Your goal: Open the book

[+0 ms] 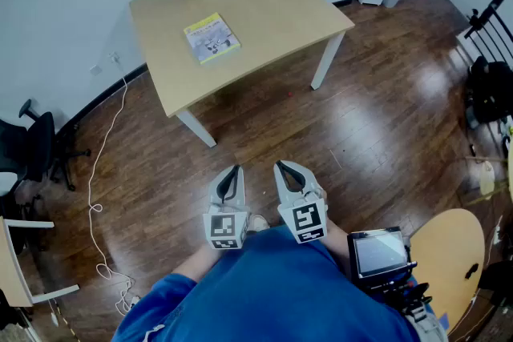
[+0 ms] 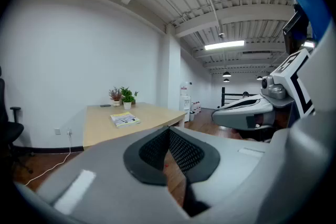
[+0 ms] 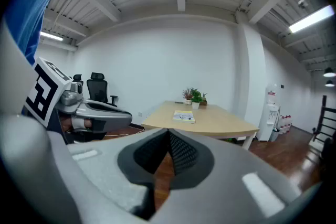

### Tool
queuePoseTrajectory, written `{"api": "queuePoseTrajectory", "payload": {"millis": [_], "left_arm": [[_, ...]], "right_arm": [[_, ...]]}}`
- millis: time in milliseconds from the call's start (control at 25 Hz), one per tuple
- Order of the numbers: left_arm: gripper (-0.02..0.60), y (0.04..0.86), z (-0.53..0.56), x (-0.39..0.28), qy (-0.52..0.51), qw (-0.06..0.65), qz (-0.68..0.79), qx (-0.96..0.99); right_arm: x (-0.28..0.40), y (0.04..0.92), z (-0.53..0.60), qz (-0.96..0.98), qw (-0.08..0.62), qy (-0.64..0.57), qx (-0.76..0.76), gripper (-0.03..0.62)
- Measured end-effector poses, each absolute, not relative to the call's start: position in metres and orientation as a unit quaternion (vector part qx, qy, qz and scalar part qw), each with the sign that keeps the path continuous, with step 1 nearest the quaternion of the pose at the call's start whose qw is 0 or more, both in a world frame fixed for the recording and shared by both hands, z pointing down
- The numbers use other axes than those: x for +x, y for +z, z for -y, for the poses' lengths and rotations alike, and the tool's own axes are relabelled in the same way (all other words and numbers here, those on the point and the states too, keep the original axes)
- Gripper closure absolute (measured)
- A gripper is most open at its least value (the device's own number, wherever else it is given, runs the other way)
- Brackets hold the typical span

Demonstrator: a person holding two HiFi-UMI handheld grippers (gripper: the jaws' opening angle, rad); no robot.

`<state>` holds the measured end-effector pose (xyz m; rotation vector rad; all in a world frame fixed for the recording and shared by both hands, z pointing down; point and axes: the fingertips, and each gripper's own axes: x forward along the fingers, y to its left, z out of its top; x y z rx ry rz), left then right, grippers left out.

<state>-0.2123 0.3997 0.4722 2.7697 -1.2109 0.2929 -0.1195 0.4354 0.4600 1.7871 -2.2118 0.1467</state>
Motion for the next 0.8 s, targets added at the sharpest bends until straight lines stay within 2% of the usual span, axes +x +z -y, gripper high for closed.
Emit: {"api": "queuePoseTrajectory", "payload": {"millis": [320, 800], "left_arm": [[0.574, 0.46, -0.378, -0.204, 0.092, 0.045, 0.395, 0.913], [0.574, 0.451, -0.292, -0.11, 0.098, 0.048, 0.401, 0.91]], "right_arm": [[-0.116, 0.453, -0.415, 0.773, 0.142, 0.045, 0.617, 0.591], [-0.025, 0.44, -0.329, 0.78, 0.134, 0.045, 0.609, 0.591]]}}
